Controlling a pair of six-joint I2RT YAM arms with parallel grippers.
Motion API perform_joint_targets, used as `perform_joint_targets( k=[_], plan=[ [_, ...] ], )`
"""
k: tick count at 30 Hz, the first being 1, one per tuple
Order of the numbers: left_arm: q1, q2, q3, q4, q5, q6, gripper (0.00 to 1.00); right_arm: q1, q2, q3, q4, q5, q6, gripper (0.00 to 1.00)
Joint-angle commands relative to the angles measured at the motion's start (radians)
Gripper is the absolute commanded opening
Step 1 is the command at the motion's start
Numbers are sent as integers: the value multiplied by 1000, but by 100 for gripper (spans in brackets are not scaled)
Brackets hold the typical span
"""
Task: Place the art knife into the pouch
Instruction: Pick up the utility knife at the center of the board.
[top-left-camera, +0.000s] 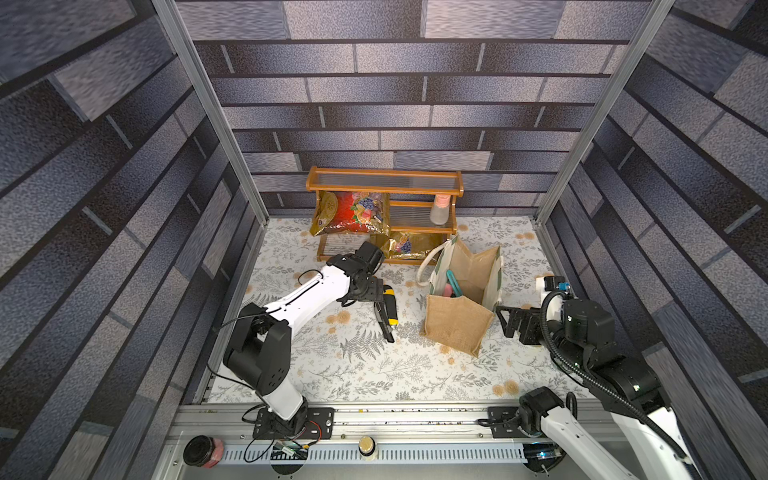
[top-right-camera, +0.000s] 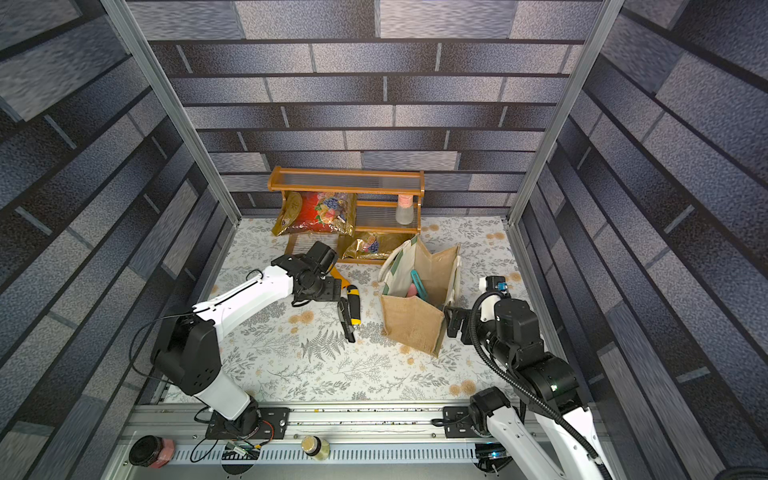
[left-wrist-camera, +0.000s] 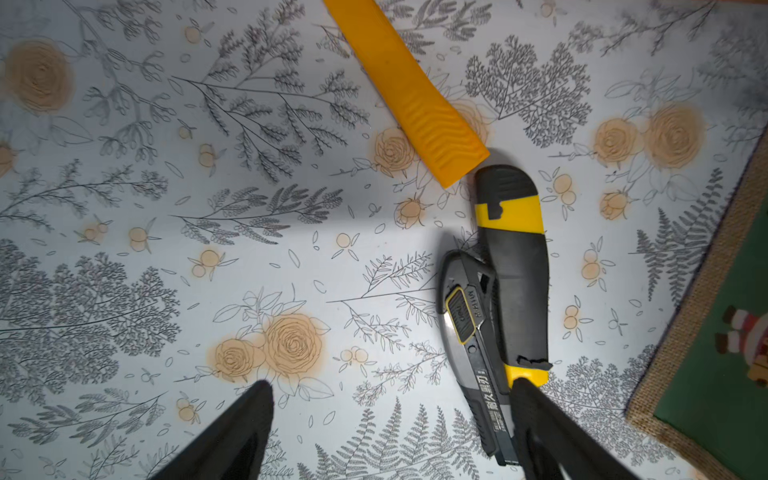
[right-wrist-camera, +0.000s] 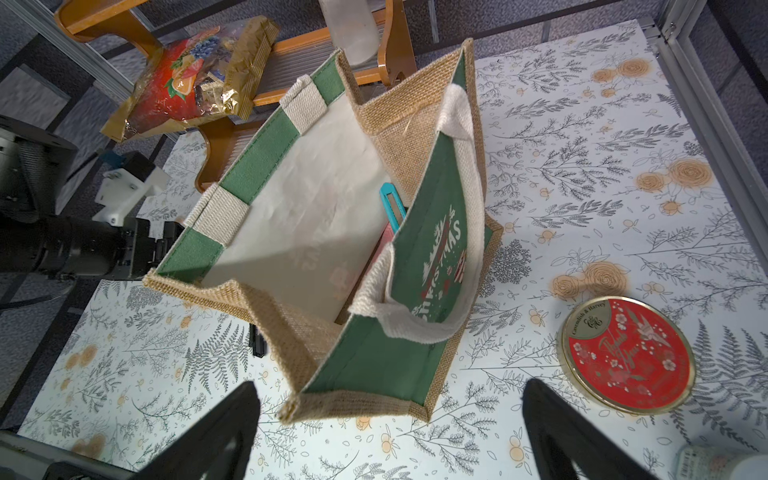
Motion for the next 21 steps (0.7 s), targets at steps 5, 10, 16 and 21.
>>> perform_joint_targets(
  k=[5,10,16,21],
  plan=[
    [-54,77,7,21,32,-30,83,-5,94,58,5,-99,14,100],
    [-62,122,1,59,57,-28,77,-5,137,88,15,-132,2,100],
    [-64,181,24,52,58,-32,68,-5,159,99,13,-132,-15,100],
    [-73,228,46,34,49,-26,58,-5,167,136,11,-119,-24,100]
  ],
)
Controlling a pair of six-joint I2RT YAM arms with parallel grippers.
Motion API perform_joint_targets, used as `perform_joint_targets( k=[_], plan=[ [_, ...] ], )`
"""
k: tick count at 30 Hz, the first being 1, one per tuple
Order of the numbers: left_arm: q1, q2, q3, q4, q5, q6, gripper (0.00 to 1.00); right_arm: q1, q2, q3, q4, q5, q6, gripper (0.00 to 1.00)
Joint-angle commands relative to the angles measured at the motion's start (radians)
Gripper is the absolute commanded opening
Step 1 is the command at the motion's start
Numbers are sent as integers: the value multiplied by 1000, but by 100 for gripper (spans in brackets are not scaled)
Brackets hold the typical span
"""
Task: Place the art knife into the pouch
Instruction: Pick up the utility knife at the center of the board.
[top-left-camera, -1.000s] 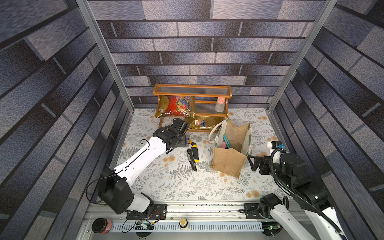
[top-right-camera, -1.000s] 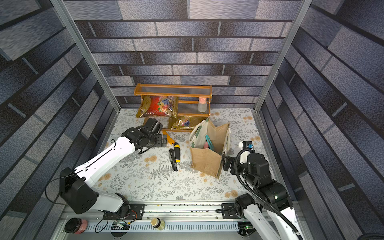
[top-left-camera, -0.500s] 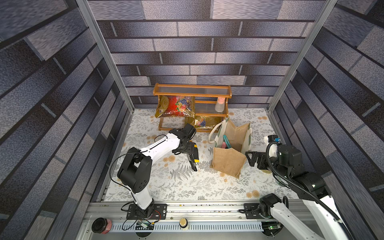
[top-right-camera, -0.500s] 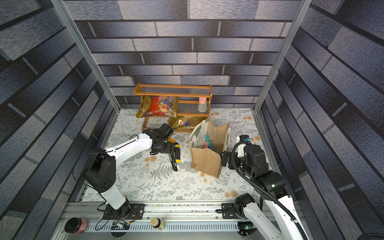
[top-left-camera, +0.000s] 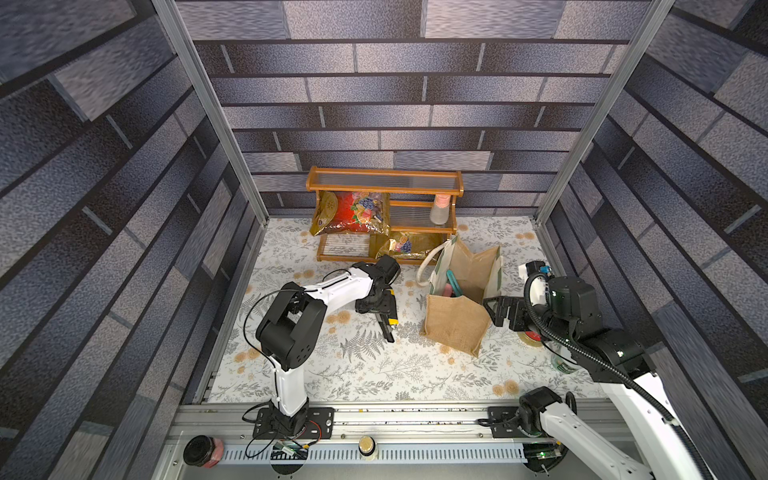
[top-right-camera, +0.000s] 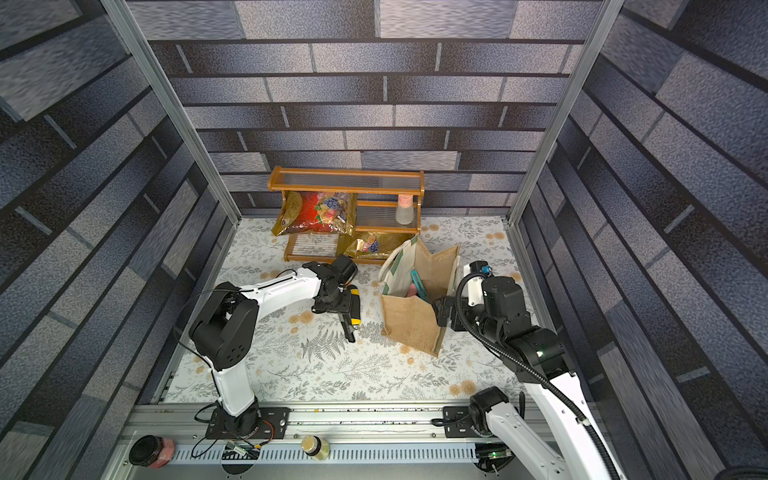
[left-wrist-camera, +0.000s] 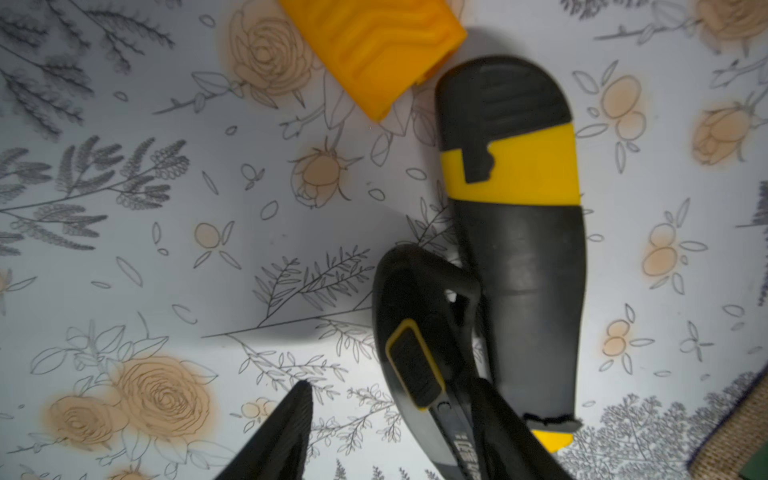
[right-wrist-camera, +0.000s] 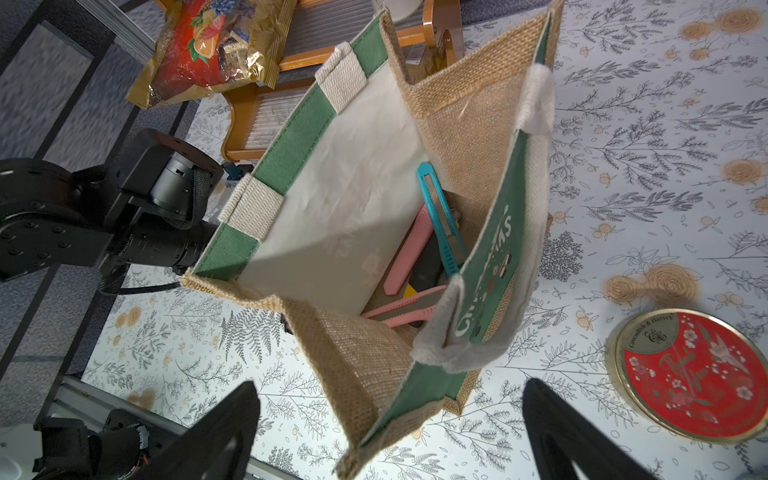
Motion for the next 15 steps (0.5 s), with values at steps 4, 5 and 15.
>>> perform_joint_targets(
  k=[4,5,15],
  plan=[
    [-14,45,37,-19,-3,0,57,-5,-1,35,13,11,-17,100],
    [-15,53,43,-22,-5,2,57,-5,-1,32,15,11,-17,100],
    [-23,117,82,-36,-10,20,46,-5,6,26,12,19,-11,100]
  ],
)
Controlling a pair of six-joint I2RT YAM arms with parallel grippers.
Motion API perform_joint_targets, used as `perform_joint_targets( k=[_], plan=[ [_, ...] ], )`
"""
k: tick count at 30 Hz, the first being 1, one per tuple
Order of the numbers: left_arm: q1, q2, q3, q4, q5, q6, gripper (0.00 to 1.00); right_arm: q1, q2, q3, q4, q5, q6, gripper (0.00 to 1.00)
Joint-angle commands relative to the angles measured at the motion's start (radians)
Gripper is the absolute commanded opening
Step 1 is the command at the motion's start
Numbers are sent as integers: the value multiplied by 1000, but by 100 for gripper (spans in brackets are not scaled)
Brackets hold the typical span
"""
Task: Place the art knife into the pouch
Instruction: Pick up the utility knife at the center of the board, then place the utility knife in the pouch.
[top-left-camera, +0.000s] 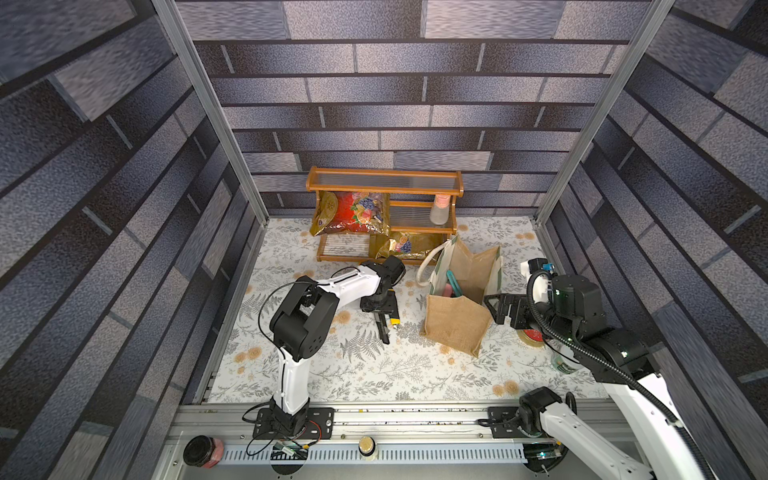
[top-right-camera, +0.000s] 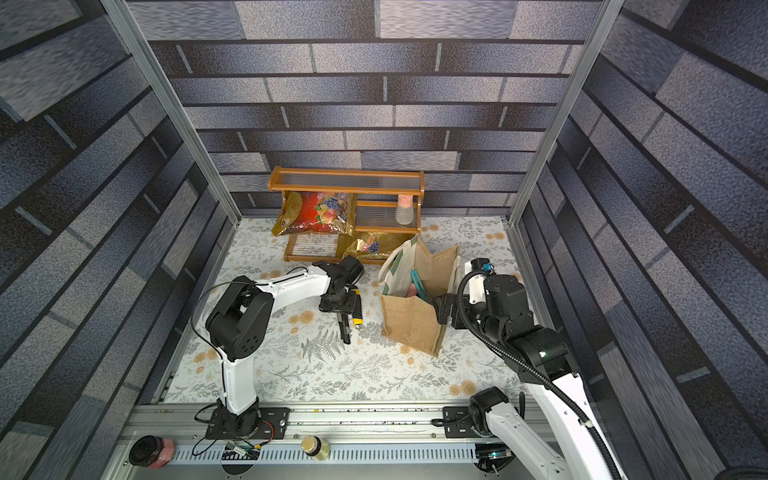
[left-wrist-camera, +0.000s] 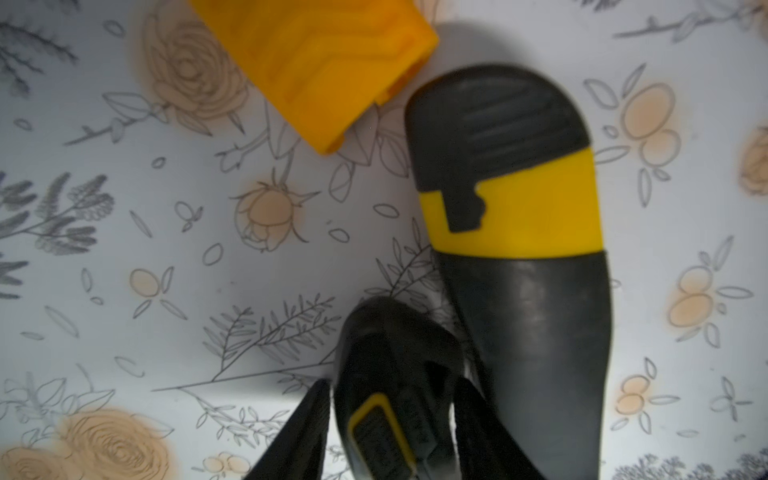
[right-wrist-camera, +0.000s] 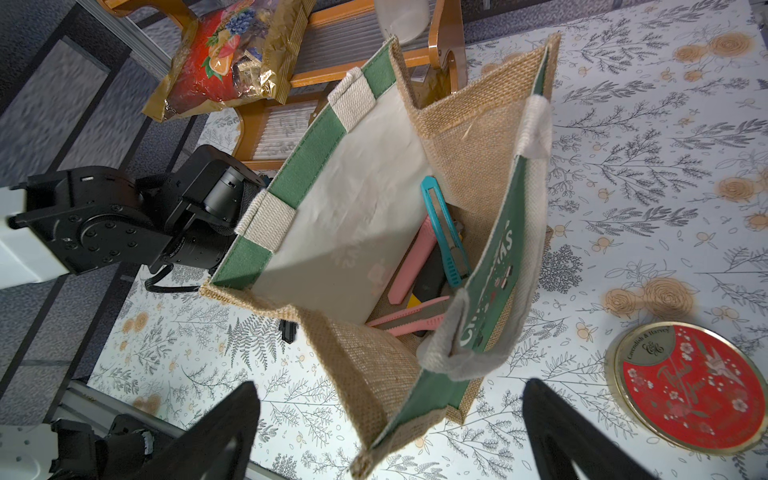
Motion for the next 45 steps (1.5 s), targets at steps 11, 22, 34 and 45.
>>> perform_joint_targets(
  k=[11,22,34,45],
  plan=[
    [3,-6,24,-18,8,49,34,-5,45,23,33,-40,1,100],
    [15,-111,83,-59,10,80,32,-5,74,25,67,-80,15,100],
    [-25,-167,321,-195,-2,133,32,-5,67,5,100,-82,39,100],
    [-157,-146,701,-226,-35,234,33,-5,15,-73,143,-49,89,100]
  ],
)
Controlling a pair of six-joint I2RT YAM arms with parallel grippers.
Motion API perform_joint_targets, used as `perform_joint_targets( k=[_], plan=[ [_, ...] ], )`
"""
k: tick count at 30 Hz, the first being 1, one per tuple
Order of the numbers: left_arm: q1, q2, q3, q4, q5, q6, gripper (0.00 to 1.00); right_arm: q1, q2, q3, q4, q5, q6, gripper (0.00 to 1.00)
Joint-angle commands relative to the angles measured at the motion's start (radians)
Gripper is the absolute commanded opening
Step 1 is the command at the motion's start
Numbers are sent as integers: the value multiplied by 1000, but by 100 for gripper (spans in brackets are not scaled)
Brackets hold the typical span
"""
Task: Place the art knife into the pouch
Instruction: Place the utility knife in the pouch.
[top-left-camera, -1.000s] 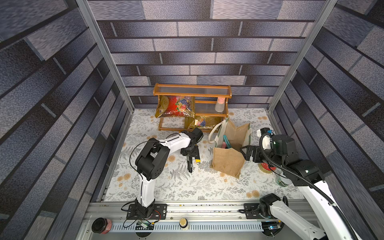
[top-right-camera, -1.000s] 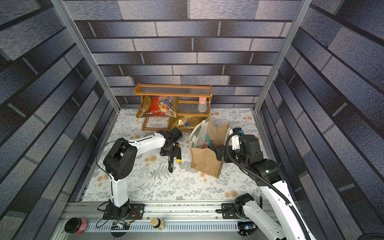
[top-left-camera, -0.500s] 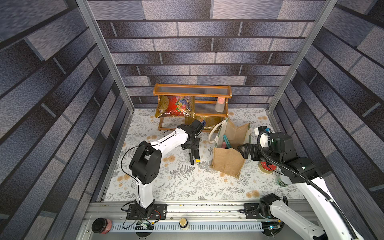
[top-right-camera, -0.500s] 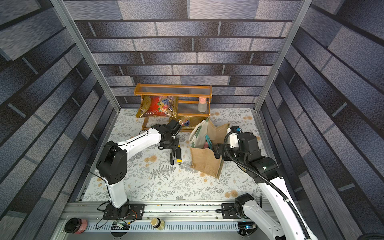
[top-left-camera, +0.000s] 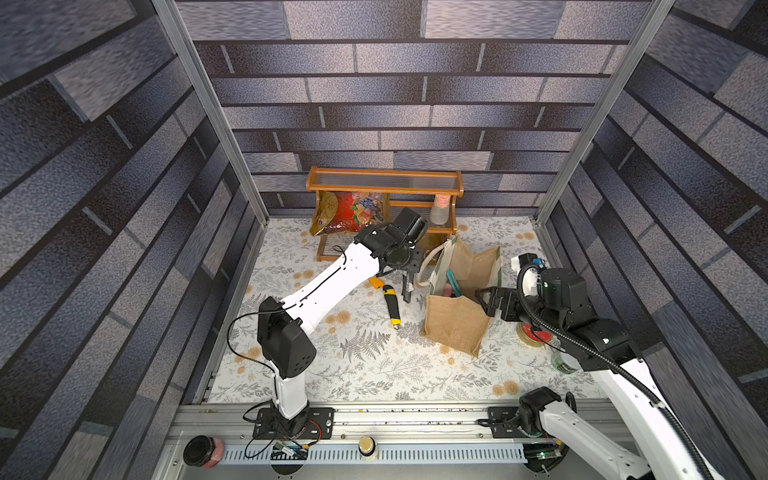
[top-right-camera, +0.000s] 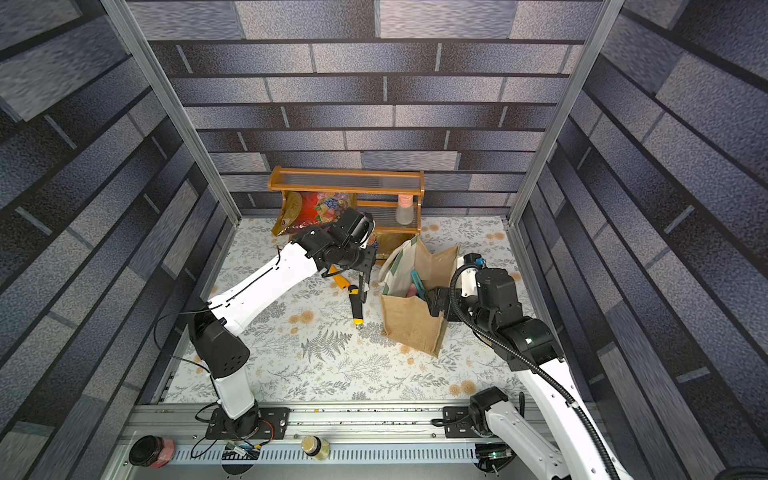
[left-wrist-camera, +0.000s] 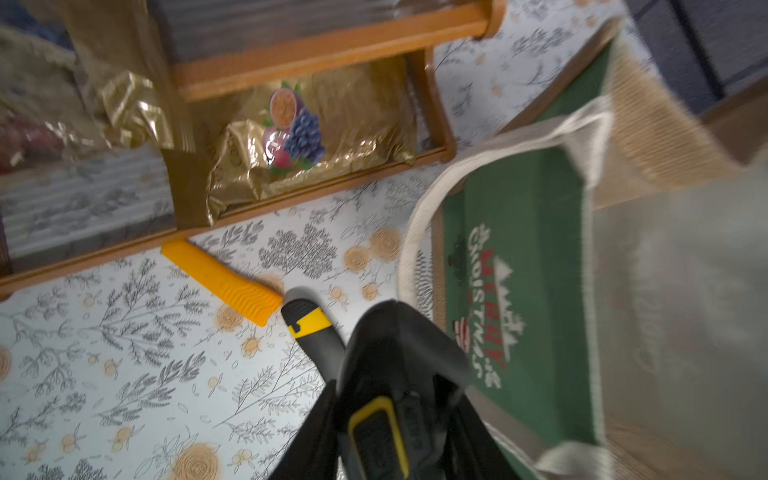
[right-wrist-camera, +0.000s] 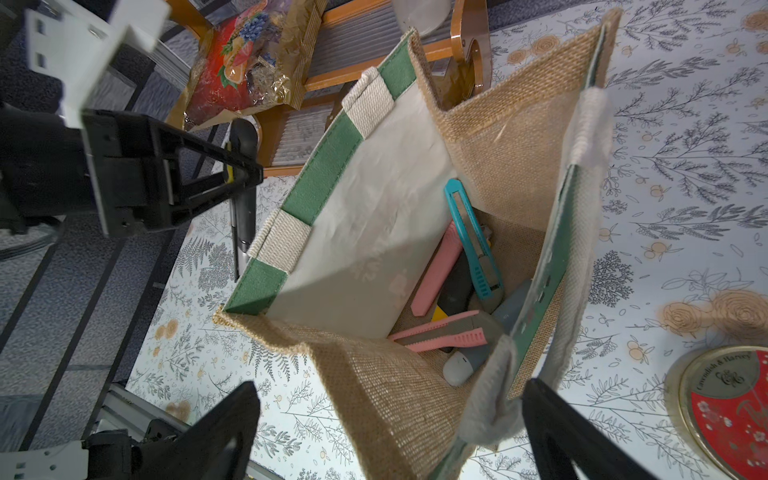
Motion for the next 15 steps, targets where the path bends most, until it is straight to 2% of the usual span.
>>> perform_joint_targets(
  k=[1,15],
  plan=[
    [-32,7,146,-44,-22,71,33,-5,-25,-22,25,14,30,100],
    [-143,278,743,-179,8,204,33,-5,-46,-40,24,20,41,100]
  ],
)
